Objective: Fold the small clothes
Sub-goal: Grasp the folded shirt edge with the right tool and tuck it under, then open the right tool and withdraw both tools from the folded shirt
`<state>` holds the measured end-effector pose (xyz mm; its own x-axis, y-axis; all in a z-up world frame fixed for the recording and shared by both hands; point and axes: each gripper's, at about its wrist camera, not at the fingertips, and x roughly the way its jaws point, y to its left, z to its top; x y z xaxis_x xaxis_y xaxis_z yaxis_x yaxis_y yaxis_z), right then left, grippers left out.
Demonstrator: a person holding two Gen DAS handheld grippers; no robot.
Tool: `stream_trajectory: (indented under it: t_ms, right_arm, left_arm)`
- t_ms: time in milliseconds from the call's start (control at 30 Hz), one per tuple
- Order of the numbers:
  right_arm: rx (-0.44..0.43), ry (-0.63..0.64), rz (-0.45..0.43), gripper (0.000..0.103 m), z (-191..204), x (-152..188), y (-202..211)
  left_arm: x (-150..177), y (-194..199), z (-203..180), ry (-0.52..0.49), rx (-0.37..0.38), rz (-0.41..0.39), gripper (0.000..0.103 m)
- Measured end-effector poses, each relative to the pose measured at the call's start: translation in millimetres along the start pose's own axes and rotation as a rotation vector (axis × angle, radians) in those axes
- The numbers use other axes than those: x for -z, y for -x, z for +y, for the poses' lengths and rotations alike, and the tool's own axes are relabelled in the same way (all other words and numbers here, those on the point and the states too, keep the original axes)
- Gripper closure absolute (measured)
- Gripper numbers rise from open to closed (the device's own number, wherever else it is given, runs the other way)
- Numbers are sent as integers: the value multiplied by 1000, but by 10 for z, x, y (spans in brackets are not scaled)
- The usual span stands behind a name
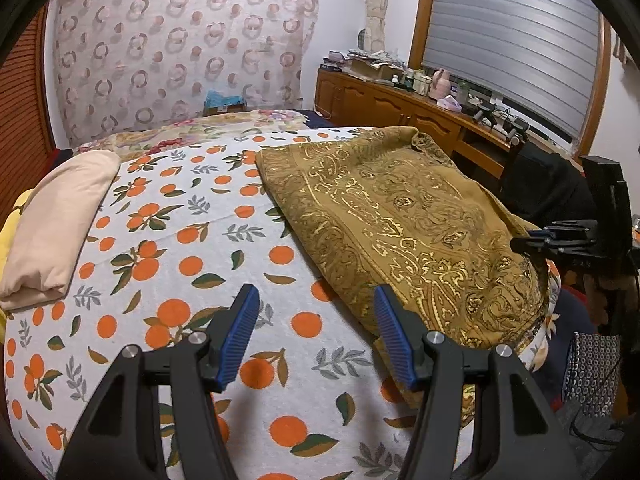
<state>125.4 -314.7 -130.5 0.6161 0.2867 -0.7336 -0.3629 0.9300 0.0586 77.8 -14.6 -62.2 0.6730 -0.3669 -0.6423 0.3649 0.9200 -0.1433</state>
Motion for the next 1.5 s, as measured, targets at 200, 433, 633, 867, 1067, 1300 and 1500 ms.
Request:
stream_trajectory:
  t_ms: [200,433,633,867,1067,1300,1500]
  right_arm:
    - [8,23,-99,100,-40,-22,368]
    - [115,-20,-83,98,-367,79,596]
    - [139,-43,-14,82,-409,175,337]
    - [149,-38,-92,63,-535,-152,330]
    - [123,8,-114,54,-690,-636,12]
    - [102,7,-79,49,-961,-1309,-569]
    - [104,5,-5,48,-1138,-1491,-1058]
  left_arm:
    - [-15,45,-62,-9,15,-5,44]
    - [-27,29,-185,-26,44,-1,44]
    - [-19,-29,-210,-27,50,20,44]
    - [-155,-198,-116,-22,46,29,44]
    - [-548,-399,10,-45,39,19,44]
    - [-995,-843,244,-23,19,49,45]
    - [-1153,-1336,484,30,12,127,47]
